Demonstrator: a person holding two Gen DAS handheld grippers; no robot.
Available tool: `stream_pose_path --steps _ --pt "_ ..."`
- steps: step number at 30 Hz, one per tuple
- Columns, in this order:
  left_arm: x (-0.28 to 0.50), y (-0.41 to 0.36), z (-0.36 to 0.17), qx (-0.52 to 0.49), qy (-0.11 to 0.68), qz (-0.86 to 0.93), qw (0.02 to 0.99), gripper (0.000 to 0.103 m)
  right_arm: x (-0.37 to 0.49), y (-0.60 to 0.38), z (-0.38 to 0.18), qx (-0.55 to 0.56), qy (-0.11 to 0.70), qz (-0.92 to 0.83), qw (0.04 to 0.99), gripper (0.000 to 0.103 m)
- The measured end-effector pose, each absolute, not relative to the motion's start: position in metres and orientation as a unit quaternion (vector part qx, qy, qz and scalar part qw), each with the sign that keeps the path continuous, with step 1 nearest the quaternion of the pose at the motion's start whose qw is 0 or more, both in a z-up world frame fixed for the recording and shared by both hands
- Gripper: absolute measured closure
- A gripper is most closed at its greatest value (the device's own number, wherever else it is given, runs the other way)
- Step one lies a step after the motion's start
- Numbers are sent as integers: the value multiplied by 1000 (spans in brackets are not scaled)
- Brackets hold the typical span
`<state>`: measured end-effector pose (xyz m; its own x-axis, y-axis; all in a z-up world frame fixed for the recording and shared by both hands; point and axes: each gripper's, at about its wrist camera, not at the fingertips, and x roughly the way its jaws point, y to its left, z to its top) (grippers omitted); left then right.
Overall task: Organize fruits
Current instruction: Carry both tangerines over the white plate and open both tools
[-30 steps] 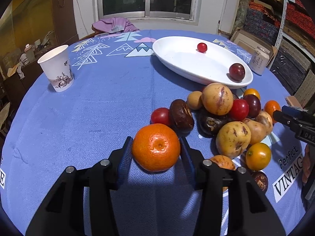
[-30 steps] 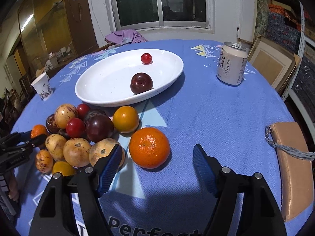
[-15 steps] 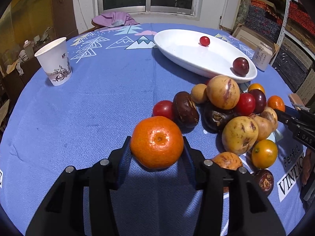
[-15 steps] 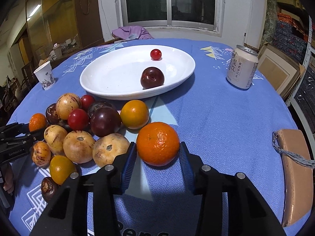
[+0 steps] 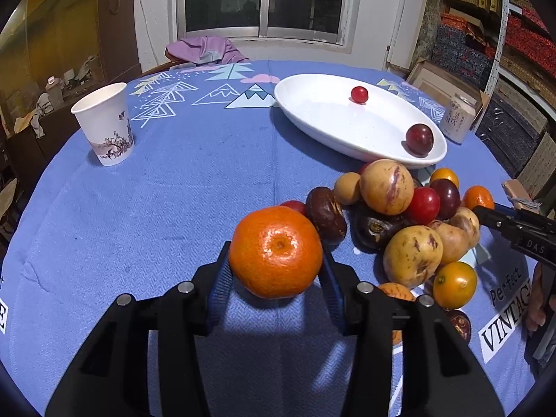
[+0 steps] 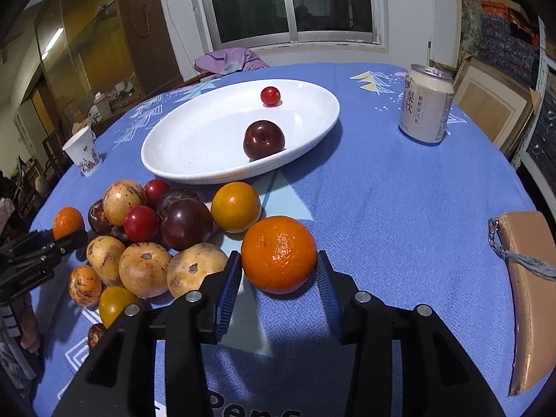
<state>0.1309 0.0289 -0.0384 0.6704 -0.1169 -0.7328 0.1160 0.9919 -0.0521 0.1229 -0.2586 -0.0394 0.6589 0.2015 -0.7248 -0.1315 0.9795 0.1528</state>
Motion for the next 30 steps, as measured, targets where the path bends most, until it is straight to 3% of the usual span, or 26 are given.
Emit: stream_pose_path --steps 10,18,30 --pt "135 27 -11 -6 375 -65 925 56 113 -279 3 85 335 92 934 59" --pt "205 -12 39 -5 356 -77 931 56 169 -272 68 99 303 99 943 59" --pt "297 -45 -12 -11 423 -81 902 56 279 -239 3 95 387 93 913 59"
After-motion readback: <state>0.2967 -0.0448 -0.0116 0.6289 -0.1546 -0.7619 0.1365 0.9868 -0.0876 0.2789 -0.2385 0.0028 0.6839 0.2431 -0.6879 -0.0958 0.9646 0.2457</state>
